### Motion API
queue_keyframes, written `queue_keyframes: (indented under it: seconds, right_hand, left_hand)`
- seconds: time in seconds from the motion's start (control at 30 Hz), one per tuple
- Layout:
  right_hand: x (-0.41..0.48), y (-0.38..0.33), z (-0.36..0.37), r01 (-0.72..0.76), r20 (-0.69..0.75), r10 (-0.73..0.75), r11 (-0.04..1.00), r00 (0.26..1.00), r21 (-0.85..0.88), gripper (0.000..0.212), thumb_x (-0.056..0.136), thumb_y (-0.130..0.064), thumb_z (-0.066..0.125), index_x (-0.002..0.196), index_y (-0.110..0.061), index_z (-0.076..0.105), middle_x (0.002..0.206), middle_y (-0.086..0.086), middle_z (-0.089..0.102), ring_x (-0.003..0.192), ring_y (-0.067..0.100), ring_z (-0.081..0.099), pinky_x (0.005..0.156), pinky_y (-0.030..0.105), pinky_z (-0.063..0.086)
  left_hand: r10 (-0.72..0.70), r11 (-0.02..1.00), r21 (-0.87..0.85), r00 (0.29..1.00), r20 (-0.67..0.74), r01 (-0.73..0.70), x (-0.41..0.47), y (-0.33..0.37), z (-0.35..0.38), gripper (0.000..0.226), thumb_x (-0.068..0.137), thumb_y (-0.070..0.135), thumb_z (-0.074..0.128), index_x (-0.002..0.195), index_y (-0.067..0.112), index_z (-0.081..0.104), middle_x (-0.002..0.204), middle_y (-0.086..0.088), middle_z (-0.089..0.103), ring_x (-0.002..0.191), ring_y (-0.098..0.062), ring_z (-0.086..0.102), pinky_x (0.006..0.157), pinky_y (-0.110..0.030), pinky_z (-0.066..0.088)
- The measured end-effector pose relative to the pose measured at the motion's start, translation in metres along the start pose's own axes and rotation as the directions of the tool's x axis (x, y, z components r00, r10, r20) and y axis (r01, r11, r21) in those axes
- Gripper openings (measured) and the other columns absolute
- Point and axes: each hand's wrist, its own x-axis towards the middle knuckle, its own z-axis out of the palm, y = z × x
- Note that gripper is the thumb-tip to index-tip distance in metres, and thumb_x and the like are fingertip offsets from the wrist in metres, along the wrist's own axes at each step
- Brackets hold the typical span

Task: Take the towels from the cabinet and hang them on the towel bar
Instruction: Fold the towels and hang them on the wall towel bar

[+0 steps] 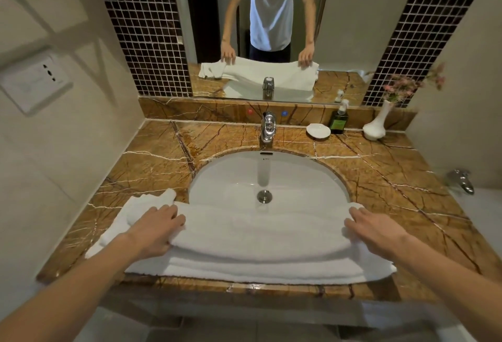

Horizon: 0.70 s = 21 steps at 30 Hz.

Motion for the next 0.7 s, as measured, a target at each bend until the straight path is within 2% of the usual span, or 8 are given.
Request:
queue_keyframes:
  seconds: [0.07,0.17,0.23,0.3,0.43,0.57,0.63,0.7]
  right_hand:
    - [-0.002,-0.005,0.004,0.021,0.038,-0.021,1.000,0.999,-0.005,0.039,0.088,-0.004,0.052,0.124,-0.017,0.047,0.123,0.005,0.044,0.104,0.020,0.050,0.077,0.030,0.051]
    - [-0.005,-0.011,0.008,0.031,0.101,-0.032,0.999,0.994,0.012,0.033,0.090,-0.010,0.050,0.122,-0.019,0.047,0.121,0.004,0.047,0.097,0.017,0.049,0.081,0.030,0.048]
    - [-0.006,-0.014,0.012,0.033,0.138,-0.036,0.999,0.990,0.022,0.034,0.090,-0.016,0.051,0.123,-0.020,0.045,0.121,0.004,0.048,0.101,0.018,0.051,0.081,0.030,0.046]
    - [-0.006,-0.017,0.015,0.026,0.160,-0.030,0.999,0.987,0.027,0.035,0.089,-0.020,0.052,0.123,-0.020,0.044,0.122,0.004,0.049,0.104,0.020,0.052,0.082,0.031,0.047]
    - [-0.004,-0.018,0.017,0.016,0.178,-0.025,0.999,0.984,0.051,0.035,0.090,-0.021,0.053,0.124,-0.020,0.044,0.122,0.004,0.050,0.105,0.021,0.053,0.083,0.032,0.047]
    - [-0.003,-0.020,0.022,0.003,0.178,-0.013,0.998,0.984,0.058,0.037,0.090,-0.018,0.052,0.126,-0.017,0.043,0.122,0.006,0.050,0.106,0.022,0.053,0.084,0.033,0.047]
    - [-0.004,-0.021,0.025,-0.004,0.171,-0.006,0.998,0.985,0.062,0.037,0.090,-0.017,0.052,0.126,-0.016,0.043,0.122,0.007,0.050,0.106,0.023,0.053,0.084,0.034,0.048]
    - [-0.004,-0.022,0.028,-0.003,0.163,-0.008,0.998,0.987,0.063,0.037,0.090,-0.016,0.052,0.126,-0.015,0.043,0.121,0.007,0.050,0.105,0.023,0.053,0.083,0.034,0.048]
  left_hand:
    - [-0.012,0.997,0.076,1.000,0.013,0.011,-0.002,-0.001,0.005,0.049,0.085,0.035,0.055,0.131,0.029,0.037,0.127,0.001,0.041,0.115,-0.019,0.039,0.093,-0.032,0.031]
    - [-0.075,0.978,0.192,0.997,-0.018,0.077,-0.001,0.000,0.012,0.052,0.088,0.015,0.051,0.136,0.025,0.033,0.134,-0.002,0.040,0.126,-0.024,0.033,0.102,-0.038,0.024]
    - [-0.135,0.965,0.221,0.990,-0.040,0.140,0.001,0.002,0.016,0.057,0.087,0.004,0.049,0.138,0.023,0.033,0.138,-0.003,0.039,0.133,-0.026,0.028,0.108,-0.045,0.018]
    - [-0.171,0.958,0.226,0.984,-0.057,0.179,0.001,0.004,0.019,0.056,0.087,0.002,0.048,0.138,0.022,0.034,0.139,-0.003,0.040,0.134,-0.026,0.028,0.110,-0.047,0.015]
    - [-0.238,0.940,0.224,0.964,-0.118,0.259,0.001,0.002,0.018,0.045,0.092,0.006,0.043,0.134,0.021,0.036,0.133,-0.005,0.045,0.123,-0.025,0.040,0.100,-0.039,0.028]
    - [-0.293,0.932,0.166,0.940,-0.173,0.321,0.007,-0.003,0.009,0.048,0.091,0.008,0.049,0.135,0.022,0.035,0.133,-0.006,0.045,0.119,-0.024,0.045,0.094,-0.034,0.038]
    - [-0.300,0.930,0.129,0.915,-0.271,0.344,0.012,-0.008,0.001,0.049,0.081,0.007,0.062,0.125,0.019,0.045,0.117,-0.008,0.052,0.104,-0.026,0.051,0.084,-0.035,0.043]
    - [-0.261,0.937,0.127,0.895,-0.363,0.324,0.018,-0.017,-0.006,0.050,0.059,-0.005,0.076,0.103,0.011,0.057,0.091,-0.014,0.053,0.080,-0.031,0.050,0.066,-0.041,0.044]
